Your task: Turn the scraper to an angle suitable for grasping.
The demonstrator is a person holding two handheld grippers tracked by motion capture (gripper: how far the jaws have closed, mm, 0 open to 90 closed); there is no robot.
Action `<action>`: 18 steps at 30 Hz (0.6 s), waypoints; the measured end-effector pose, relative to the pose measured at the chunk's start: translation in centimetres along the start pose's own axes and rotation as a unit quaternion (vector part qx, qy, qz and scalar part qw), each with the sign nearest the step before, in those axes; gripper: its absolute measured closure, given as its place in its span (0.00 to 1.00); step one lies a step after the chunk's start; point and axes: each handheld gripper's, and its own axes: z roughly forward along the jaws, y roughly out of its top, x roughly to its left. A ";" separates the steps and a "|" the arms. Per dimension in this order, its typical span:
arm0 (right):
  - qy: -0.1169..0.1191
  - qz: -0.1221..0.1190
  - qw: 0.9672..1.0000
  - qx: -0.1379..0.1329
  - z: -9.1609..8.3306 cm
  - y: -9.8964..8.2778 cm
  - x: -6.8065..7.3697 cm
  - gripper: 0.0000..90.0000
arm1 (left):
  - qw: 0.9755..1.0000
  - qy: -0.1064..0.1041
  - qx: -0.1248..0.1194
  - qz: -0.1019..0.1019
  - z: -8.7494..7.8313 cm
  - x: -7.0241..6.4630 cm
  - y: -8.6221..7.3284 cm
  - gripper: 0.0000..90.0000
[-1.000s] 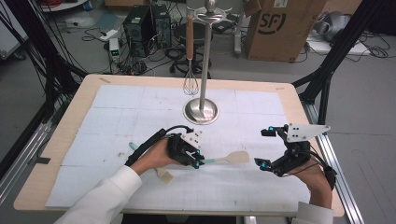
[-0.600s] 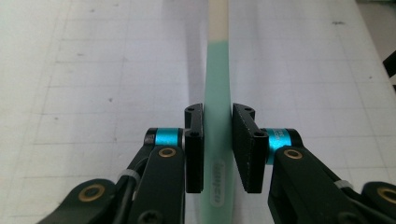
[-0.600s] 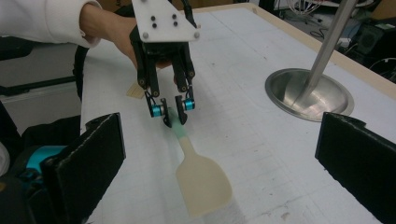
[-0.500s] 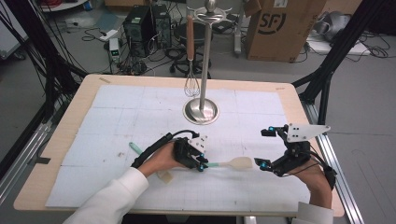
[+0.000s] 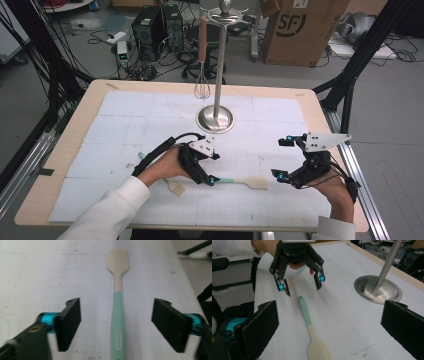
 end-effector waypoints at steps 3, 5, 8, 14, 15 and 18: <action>-0.007 0.000 1.000 -0.004 -0.1 0.0 0.0 0.00 | 1.000 0.008 0.002 -0.008 -1.7 0.0 -0.2 0.10; -0.009 0.002 1.000 -0.006 -0.2 -0.1 0.0 0.00 | 1.000 0.014 0.021 -0.017 -2.8 0.0 -0.3 0.07; -0.010 0.005 1.000 -0.014 -0.3 -0.2 0.0 0.00 | 0.999 0.044 0.018 -0.008 -5.0 -0.3 -0.7 0.02; -0.013 0.011 1.000 -0.016 -0.3 -0.3 -0.1 0.00 | 0.997 0.077 -0.002 -0.021 -9.6 -0.7 -1.7 0.02; -0.014 0.008 1.000 -0.016 -0.3 -0.3 -0.1 0.00 | 0.996 0.085 -0.008 -0.027 -10.4 -0.8 -2.0 0.02; -0.014 0.010 1.000 -0.014 -0.1 -0.2 0.0 0.00 | 0.994 0.102 -0.024 -0.037 -12.5 -1.1 -2.8 0.02</action>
